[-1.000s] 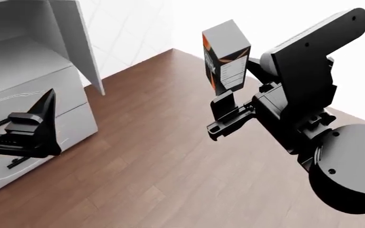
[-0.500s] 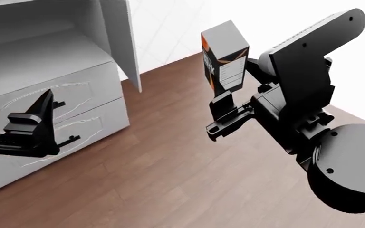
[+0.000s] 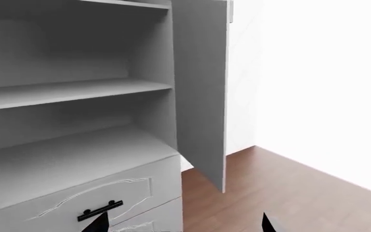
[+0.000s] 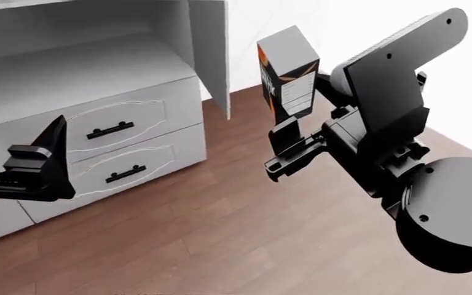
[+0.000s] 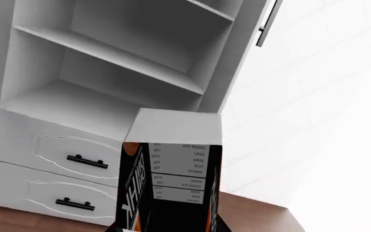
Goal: Pick the boxed drink from the counter and place it in the cabinet.
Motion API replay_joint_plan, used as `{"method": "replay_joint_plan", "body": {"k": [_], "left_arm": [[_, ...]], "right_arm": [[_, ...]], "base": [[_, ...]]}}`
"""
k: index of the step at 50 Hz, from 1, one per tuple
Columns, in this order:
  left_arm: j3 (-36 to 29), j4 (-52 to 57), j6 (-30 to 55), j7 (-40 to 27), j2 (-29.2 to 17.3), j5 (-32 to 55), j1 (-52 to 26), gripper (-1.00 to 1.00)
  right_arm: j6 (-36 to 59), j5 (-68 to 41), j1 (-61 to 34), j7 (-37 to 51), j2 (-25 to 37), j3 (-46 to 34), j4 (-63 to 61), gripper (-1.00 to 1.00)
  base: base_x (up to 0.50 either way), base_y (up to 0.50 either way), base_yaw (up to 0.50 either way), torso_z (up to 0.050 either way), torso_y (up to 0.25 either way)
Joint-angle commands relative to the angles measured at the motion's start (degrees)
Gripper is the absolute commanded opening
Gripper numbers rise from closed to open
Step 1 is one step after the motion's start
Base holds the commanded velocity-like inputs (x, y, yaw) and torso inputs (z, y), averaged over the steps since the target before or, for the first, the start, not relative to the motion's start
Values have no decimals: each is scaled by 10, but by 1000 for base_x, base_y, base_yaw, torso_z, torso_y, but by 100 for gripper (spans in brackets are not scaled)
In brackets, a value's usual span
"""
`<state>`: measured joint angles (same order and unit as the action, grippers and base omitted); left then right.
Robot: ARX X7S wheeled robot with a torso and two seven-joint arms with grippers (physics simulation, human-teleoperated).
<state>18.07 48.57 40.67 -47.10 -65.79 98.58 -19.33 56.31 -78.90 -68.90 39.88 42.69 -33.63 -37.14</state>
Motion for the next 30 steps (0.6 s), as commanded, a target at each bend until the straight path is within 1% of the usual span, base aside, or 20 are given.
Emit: {"method": "replay_joint_plan", "body": {"k": [1, 30], "left_arm": [[15, 1, 2, 4, 4, -2, 12, 100], [12, 2, 4, 3, 7, -2, 7, 100]], "right_arm": [[4, 17, -8, -2, -3, 4, 0, -100], [0, 19, -9, -3, -1, -1, 1, -100]], "base": [[61, -35, 496, 0, 0], [66, -30, 496, 0, 1]]}}
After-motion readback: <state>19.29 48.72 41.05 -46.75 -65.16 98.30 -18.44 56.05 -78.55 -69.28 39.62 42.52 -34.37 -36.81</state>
